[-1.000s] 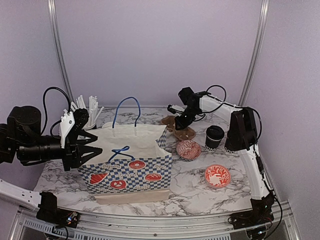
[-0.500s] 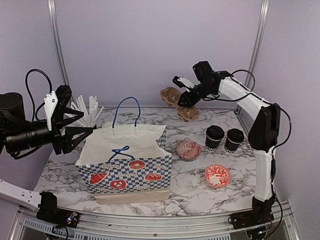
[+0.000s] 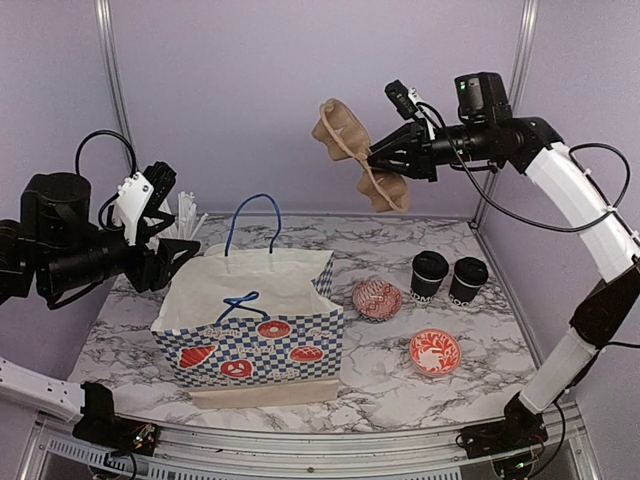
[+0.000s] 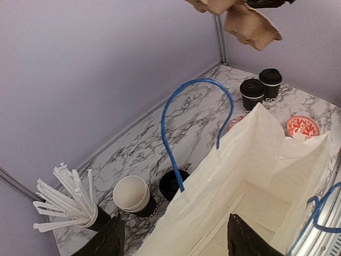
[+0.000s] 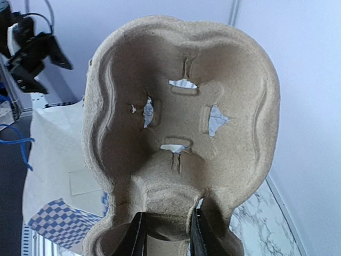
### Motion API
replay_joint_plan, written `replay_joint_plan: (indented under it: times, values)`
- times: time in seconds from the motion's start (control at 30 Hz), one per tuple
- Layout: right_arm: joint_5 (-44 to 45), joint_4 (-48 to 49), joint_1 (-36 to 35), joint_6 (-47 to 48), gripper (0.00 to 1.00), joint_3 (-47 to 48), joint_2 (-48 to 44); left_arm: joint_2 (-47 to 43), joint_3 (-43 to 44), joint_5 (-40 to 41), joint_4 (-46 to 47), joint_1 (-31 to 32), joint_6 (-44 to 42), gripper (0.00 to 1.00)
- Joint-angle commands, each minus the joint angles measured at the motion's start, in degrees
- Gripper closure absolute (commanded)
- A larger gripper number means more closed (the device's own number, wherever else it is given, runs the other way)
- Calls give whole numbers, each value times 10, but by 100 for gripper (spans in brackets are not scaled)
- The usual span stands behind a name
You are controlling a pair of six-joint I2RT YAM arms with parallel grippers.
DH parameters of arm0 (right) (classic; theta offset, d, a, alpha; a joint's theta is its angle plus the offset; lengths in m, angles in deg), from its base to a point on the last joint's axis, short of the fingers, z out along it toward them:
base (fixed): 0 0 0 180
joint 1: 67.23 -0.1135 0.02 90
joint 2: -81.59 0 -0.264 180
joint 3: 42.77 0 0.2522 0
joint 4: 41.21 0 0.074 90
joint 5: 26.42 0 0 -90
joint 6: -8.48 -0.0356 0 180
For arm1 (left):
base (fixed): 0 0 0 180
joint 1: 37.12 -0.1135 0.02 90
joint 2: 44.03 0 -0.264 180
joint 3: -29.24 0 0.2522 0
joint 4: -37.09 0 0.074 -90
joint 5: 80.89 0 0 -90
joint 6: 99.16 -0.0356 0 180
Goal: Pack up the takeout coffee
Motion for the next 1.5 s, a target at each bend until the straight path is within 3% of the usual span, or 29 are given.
replay_joint_plan:
  times: [0.0, 0.23, 0.6, 1.17, 1.47]
  values:
    - [-90, 20, -87, 13, 90, -32, -32, -1, 17, 45, -7, -69, 32, 34]
    - [-74, -9, -213, 22, 90, 34, 33, -20, 9, 67, 19, -123, 61, 34]
    - [-60, -18, -253, 19, 89, 150, 178, -99, -20, 92, 34, -125, 64, 33]
    - [71, -159, -301, 127, 89, 98, 203, -127, -49, 114, 34, -125, 48, 32]
    - [207, -201, -351, 160, 88, 23, 158, -101, -45, 105, 33, -125, 53, 32]
